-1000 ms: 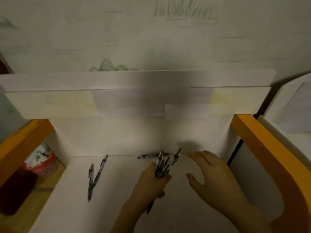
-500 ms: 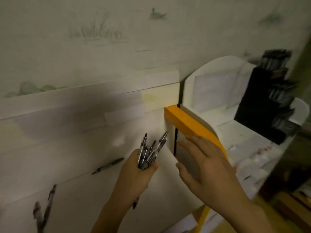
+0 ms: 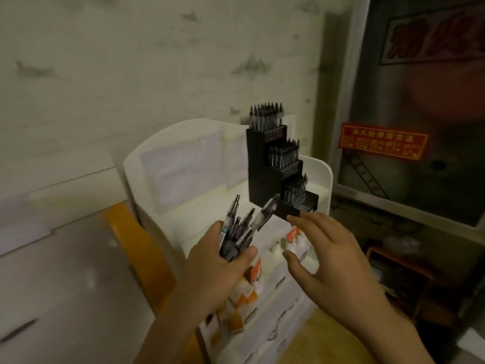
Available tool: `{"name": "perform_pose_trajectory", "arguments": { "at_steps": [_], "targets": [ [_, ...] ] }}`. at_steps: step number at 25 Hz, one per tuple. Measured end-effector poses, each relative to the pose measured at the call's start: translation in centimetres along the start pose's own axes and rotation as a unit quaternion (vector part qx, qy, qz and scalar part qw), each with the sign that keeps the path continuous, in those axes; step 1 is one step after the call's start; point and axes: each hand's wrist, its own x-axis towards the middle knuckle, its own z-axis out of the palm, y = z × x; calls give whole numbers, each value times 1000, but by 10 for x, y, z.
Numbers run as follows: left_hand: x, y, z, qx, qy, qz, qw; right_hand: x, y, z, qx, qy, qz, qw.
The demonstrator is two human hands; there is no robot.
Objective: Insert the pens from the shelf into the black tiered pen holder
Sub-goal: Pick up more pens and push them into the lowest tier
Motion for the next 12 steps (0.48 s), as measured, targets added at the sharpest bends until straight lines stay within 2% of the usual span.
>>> {"name": "perform_pose_trajectory", "arguments": {
  "at_steps": [6, 12],
  "targets": [
    [36, 32, 109, -23, -61, -8, 998, 6, 109, -31, -6, -21, 32, 999],
    [79, 43, 179, -36, -98, -7, 995, 31, 169, -29, 186, -25, 95, 978]
  ]
}}
